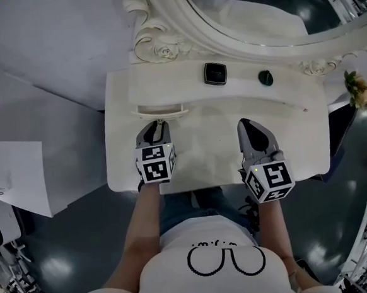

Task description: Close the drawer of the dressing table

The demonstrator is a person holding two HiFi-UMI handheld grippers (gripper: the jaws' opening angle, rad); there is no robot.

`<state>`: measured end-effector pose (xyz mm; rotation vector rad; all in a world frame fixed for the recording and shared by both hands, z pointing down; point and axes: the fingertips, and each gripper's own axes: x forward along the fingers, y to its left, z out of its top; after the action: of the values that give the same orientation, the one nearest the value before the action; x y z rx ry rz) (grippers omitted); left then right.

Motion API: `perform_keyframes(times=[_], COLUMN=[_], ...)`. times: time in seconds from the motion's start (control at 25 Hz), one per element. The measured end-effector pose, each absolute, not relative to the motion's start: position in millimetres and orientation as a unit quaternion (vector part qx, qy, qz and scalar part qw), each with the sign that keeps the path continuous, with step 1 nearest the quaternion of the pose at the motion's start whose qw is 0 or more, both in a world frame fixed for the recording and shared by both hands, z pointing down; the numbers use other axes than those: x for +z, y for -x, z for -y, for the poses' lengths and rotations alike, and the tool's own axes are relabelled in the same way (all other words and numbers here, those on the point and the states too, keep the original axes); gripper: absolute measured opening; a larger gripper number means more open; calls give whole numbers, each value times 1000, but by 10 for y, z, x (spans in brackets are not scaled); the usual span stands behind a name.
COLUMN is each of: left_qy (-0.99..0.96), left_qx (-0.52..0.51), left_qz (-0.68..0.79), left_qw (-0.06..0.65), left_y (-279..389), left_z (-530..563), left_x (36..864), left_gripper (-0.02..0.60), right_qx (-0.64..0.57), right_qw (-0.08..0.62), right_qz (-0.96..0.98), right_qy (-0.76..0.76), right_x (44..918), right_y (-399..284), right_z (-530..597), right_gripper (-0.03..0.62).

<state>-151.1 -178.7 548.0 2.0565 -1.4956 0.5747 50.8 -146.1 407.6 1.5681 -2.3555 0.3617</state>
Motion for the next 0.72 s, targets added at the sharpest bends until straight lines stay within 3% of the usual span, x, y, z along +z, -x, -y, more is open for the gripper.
perform_keyframes(times=[0.72], left_qy=[-764], left_qx=[214], left_qz=[550], left_qw=[262], left_y=[1440], left_z=[2262], left_x=[5506], left_gripper=[95], right_qx=[123], right_qw=[153], right_qz=[805], right_qy=[-560], right_x=[4027], right_y=[-613], right_z=[1275], right_gripper=[-3])
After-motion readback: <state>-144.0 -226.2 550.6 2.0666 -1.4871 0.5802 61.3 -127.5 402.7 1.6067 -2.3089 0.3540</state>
